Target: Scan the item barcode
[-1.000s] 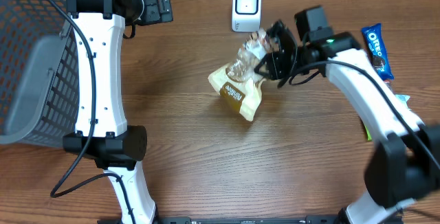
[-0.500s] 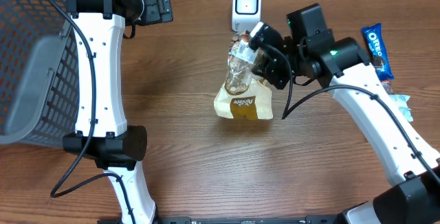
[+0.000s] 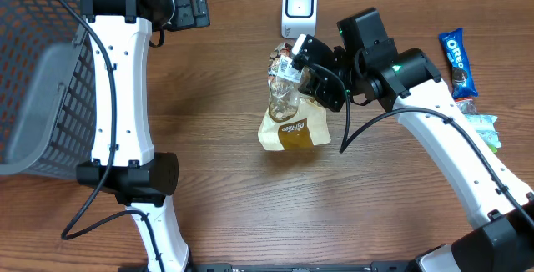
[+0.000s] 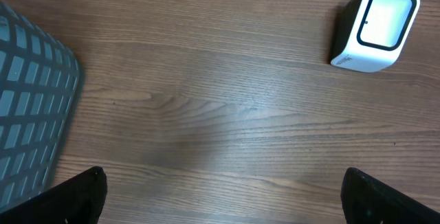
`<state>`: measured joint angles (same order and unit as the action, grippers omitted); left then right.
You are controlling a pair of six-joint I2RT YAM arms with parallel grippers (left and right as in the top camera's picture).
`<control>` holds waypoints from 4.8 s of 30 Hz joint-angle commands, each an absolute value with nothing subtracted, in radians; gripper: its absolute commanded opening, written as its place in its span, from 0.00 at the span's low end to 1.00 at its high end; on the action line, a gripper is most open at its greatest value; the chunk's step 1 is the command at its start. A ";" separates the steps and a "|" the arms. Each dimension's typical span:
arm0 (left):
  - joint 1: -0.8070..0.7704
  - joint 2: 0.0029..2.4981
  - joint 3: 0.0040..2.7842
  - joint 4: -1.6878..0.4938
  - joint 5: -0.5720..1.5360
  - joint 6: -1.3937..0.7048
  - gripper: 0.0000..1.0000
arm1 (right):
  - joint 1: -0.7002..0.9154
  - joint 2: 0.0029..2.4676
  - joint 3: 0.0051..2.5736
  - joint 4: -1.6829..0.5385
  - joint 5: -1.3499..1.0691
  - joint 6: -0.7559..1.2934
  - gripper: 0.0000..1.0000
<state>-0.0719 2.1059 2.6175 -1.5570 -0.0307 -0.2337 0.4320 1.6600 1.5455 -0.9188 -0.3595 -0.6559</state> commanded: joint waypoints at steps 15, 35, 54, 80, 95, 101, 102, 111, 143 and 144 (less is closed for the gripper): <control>-0.072 2.106 2.628 -1.559 -0.033 -0.233 1.00 | 0.433 1.816 1.489 -0.902 -0.385 -0.715 0.04; -0.072 2.106 2.628 -1.559 -0.033 -0.233 1.00 | 0.430 2.004 1.495 -0.786 -0.386 -0.654 0.45; -0.072 2.106 2.628 -1.559 -0.033 -0.233 1.00 | 0.399 1.993 1.719 -0.879 -0.375 -0.317 0.94; -0.072 2.106 2.628 -1.559 -0.033 -0.233 1.00 | 0.369 2.004 1.343 -0.718 -0.617 0.531 0.91; -0.072 2.106 2.628 -1.559 -0.033 -0.233 1.00 | 0.430 2.005 1.200 -0.499 -0.416 0.753 0.41; -0.072 2.106 2.628 -1.559 -0.033 -0.233 1.00 | 0.411 1.973 1.242 -0.519 -0.438 0.584 0.27; -0.072 2.106 2.628 -1.559 -0.033 -0.233 1.00 | 0.406 1.961 1.258 -0.530 -0.436 0.546 0.26; -0.072 2.106 2.628 -1.559 -0.033 -0.233 1.00 | 0.386 1.913 1.623 -0.877 0.147 0.287 0.04; -0.073 2.106 2.628 -1.559 -0.033 -0.233 1.00 | 0.427 2.195 1.703 0.114 0.715 -0.923 0.04; -0.073 2.106 2.628 -1.559 -0.033 -0.233 1.00 | 0.430 2.210 1.703 0.134 0.718 -0.946 0.04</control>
